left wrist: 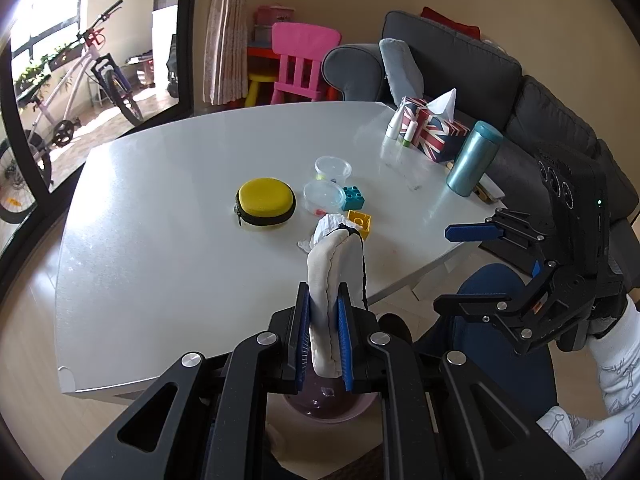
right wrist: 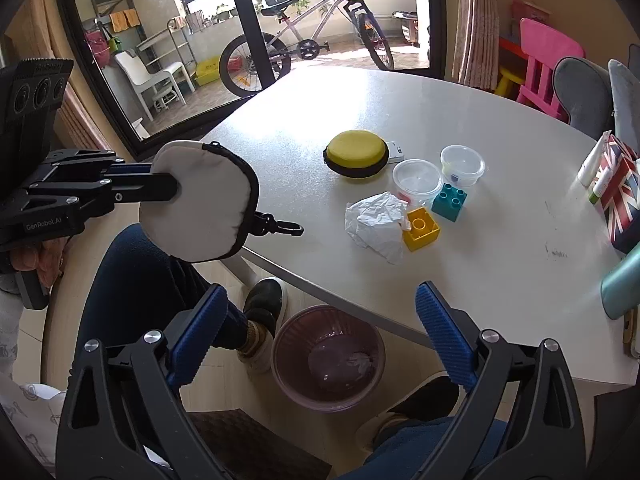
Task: Collect trash
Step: 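Lower the white cover over the pink bin and open the left gripper, then move the left gripper back over the yellow round case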
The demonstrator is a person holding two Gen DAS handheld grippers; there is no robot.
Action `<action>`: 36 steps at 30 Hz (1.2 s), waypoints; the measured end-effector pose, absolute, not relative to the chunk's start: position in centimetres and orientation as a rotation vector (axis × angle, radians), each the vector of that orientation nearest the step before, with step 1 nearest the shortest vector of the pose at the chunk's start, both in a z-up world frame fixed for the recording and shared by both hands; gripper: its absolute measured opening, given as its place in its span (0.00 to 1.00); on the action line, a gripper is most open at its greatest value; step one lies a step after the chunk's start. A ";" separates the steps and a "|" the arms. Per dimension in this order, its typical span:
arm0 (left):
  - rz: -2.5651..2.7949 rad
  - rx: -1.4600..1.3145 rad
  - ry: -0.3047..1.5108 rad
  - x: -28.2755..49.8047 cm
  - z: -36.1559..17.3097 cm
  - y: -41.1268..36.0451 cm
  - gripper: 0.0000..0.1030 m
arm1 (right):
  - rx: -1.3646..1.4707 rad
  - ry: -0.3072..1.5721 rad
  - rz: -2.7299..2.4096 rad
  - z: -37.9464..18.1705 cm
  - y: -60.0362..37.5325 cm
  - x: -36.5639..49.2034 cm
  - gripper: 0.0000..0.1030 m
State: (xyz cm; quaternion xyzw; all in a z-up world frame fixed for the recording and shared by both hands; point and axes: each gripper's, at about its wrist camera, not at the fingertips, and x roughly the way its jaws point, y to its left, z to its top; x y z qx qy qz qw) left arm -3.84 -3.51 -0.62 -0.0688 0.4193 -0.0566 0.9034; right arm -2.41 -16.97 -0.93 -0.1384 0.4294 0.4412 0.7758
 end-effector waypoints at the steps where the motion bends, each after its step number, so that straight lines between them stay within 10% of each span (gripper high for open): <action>1: -0.118 -0.142 0.869 -3.8 -0.7 -3.5 0.13 | -0.298 0.926 0.948 -0.8 -17.1 -2.3 0.91; 28: -0.231 -0.078 0.971 -4.3 -3.4 -7.4 0.17 | -0.226 0.867 0.839 1.5 -21.1 -0.3 0.93; 29: -0.237 -0.076 0.975 -4.2 -3.4 -7.5 0.20 | -0.223 0.867 0.838 1.5 -21.1 -0.3 0.93; 32: -0.239 -0.092 0.952 -4.3 -3.4 -7.5 0.88 | -0.219 0.868 0.834 1.5 -21.3 -0.2 0.93; 36: -0.214 -0.096 0.946 -4.0 -3.2 -7.2 0.92 | -0.219 0.869 0.830 1.5 -21.3 -0.1 0.93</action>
